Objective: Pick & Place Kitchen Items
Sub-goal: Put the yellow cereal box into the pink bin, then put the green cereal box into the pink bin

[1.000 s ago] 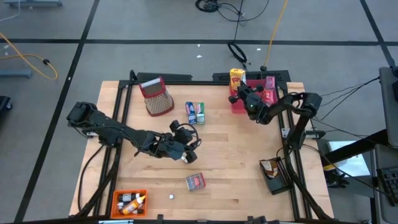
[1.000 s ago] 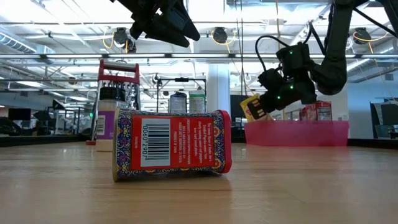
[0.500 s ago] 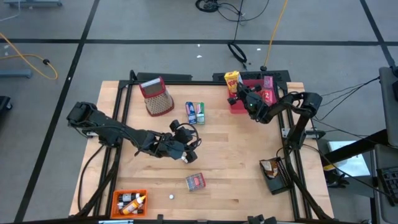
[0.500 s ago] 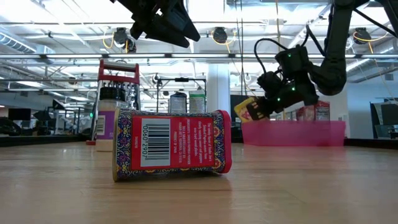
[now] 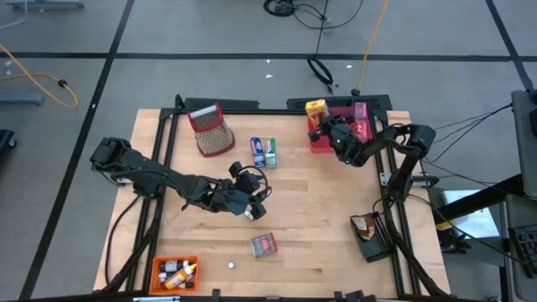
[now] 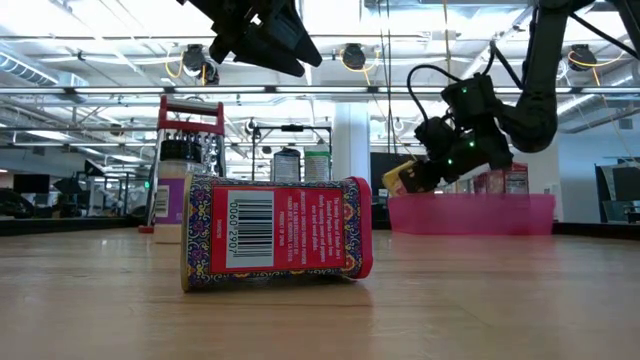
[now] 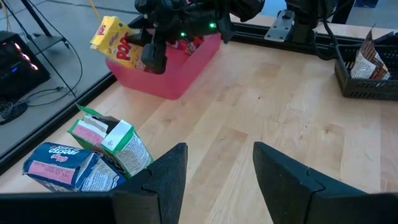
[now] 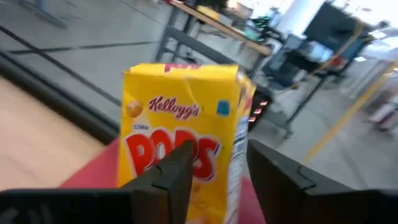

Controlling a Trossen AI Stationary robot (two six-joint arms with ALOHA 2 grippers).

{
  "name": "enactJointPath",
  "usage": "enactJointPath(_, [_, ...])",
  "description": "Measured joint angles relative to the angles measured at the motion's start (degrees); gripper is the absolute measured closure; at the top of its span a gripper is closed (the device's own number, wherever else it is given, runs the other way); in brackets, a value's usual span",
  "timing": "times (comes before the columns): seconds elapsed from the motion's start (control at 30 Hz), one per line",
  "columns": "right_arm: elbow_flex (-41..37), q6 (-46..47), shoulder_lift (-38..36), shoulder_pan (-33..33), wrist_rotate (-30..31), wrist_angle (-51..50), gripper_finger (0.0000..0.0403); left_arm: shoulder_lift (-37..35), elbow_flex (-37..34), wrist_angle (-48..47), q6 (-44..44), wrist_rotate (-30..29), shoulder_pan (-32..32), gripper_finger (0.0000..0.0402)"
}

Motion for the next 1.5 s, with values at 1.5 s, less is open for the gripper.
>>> enactJointPath(1.5, [2.48, 18.65, -12.61, 30.09, -30.56, -14.68, 0.0234, 0.0, 0.01, 0.3, -0.33, -0.48, 1.12, 0.0215])
